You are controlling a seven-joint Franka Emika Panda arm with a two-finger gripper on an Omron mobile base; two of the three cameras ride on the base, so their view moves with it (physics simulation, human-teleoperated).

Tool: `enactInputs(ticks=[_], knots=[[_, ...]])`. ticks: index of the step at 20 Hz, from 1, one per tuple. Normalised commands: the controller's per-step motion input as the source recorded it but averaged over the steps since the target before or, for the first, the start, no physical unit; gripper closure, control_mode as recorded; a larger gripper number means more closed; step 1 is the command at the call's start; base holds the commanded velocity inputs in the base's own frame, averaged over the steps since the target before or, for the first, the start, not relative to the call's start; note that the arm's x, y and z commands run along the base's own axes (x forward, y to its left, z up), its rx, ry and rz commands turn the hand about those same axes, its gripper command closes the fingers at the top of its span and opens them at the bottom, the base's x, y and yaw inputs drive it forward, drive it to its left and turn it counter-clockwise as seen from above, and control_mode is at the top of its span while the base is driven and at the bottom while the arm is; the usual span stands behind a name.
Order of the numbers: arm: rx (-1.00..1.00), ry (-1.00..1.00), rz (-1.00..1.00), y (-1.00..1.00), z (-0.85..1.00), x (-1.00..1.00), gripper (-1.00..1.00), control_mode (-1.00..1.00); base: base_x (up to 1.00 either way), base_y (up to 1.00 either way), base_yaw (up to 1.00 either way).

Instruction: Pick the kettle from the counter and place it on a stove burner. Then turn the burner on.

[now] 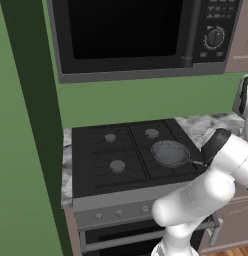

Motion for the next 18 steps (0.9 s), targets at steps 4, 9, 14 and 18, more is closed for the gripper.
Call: enactInputs(ticks=[4, 9, 14, 18], knots=[[-0.06, 0.0, 0.02, 0.0, -0.22, 0.02, -1.0, -1.0, 0.0, 0.0, 0.0], [-0.04, 0.03, 0.04, 0.0, -0.35, 0.0, -1.0, -1.0, 0.0, 0.0, 0.0], [-0.01, 0.01, 0.05, -0.08, -0.33, 0.0, -1.0, -1.0, 0.0, 0.0, 0.0], [0.0, 0.0, 0.05, -0.23, -0.2, 0.0, -1.0, -1.0, 0.0, 0.0, 0.0]])
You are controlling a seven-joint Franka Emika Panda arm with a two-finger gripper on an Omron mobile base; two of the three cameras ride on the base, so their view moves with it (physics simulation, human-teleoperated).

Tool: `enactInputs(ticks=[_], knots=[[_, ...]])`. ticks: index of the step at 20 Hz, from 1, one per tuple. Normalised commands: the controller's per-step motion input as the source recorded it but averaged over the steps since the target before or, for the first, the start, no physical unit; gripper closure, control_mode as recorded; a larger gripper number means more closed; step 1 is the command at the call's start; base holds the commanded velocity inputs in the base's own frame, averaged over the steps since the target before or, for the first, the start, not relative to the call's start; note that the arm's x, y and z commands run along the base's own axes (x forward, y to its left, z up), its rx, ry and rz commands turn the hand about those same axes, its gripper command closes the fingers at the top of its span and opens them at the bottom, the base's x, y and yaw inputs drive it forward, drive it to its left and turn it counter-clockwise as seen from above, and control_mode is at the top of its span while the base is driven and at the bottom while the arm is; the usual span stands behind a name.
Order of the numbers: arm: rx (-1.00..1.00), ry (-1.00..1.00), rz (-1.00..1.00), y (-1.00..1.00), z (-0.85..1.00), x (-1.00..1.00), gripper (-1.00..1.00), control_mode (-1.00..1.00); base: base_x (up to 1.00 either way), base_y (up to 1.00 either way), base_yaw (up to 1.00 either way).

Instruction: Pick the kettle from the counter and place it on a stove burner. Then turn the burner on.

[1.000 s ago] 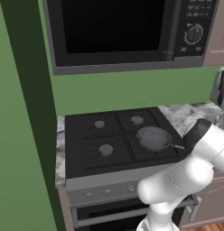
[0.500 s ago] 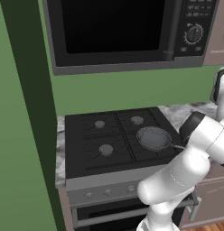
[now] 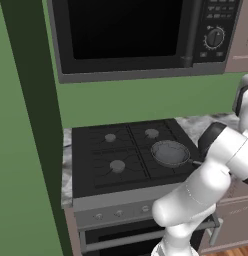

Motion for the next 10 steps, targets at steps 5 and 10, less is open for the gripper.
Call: enactInputs(ticks=[5, 10], knots=[[0.0, 0.0, 0.07, -0.36, -0.18, 0.04, -1.0, -1.0, 0.0, 0.0, 0.0], [0.0, 0.0, 0.07, -0.36, -0.21, 0.17, -1.0, -1.0, 0.0, 0.0, 0.0]])
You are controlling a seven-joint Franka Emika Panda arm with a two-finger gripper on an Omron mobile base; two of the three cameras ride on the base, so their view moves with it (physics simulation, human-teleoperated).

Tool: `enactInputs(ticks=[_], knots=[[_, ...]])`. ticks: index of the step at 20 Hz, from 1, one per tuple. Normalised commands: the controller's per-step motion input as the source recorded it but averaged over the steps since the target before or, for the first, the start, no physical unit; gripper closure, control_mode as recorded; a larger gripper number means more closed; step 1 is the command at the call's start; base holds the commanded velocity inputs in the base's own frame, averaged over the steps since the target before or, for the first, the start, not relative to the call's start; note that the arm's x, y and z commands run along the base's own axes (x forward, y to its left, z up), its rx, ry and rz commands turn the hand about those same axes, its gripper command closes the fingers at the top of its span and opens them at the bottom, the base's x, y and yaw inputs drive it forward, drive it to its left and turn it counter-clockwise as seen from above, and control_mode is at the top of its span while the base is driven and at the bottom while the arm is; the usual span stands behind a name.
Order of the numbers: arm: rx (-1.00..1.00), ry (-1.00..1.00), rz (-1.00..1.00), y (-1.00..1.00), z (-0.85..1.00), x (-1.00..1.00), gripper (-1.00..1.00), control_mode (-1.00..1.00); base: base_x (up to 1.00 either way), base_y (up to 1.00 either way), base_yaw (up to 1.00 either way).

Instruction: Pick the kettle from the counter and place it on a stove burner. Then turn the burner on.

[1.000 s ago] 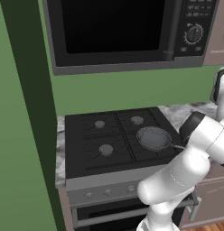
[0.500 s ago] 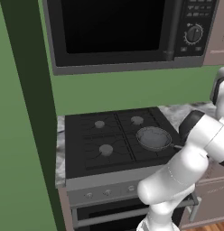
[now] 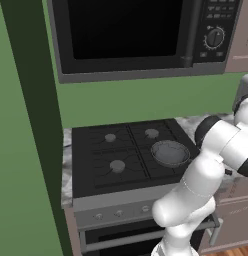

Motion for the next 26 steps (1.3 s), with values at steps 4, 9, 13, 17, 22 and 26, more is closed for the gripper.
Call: enactInputs(ticks=[4, 9, 13, 17, 22, 26], knots=[[0.0, 0.0, 0.07, -0.32, -0.23, 0.27, -1.0, -1.0, 0.0, 0.0, 0.0], [0.0, 0.0, 0.04, -0.27, -0.09, 0.37, -1.0, -1.0, 0.0, 0.0, 0.0], [0.01, 0.0, 0.0, -0.18, 0.0, 0.39, -1.0, -1.0, 0.0, 0.0, 0.0], [0.03, 0.02, 0.0, -0.19, 0.0, 0.28, -1.0, -1.0, 0.0, 0.0, 0.0], [0.03, 0.03, 0.0, -0.13, 0.0, 0.35, -1.0, -1.0, 0.0, 0.0, 0.0], [0.06, 0.03, 0.0, -0.03, 0.0, 0.4, -1.0, -1.0, 0.0, 0.0, 0.0]])
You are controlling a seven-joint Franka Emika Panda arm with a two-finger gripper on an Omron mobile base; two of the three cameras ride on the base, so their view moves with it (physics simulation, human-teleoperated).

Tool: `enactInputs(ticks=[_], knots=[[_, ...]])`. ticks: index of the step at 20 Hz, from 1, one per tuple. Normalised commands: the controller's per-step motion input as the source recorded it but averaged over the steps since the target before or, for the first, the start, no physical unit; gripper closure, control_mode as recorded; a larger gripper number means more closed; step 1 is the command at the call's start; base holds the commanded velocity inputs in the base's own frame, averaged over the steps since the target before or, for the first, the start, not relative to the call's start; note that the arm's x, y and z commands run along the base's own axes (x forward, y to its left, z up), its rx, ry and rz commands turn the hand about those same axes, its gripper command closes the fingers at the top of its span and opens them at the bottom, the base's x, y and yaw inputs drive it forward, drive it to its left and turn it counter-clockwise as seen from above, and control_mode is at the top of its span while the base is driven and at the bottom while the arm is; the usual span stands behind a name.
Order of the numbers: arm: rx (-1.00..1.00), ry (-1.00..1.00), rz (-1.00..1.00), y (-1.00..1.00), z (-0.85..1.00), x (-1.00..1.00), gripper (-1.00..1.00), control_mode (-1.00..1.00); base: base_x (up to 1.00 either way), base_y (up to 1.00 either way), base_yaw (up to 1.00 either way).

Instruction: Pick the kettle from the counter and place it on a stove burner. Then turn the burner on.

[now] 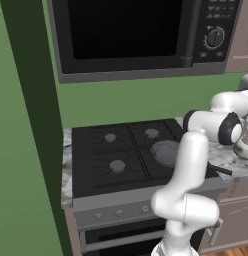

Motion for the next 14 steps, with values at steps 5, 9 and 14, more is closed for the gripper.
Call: enactInputs(ticks=[5, 9, 14], knots=[[0.07, 0.02, 0.01, 0.0, -0.14, 0.38, -1.0, -1.0, 0.0, 0.0, 0.0], [0.01, 0.02, 0.03, 0.0, -0.39, 0.25, -1.0, -1.0, 0.0, 0.0, 0.0], [0.01, 0.01, 0.04, 0.0, -0.35, 0.09, -1.0, -1.0, 0.0, 0.0, 0.0]])
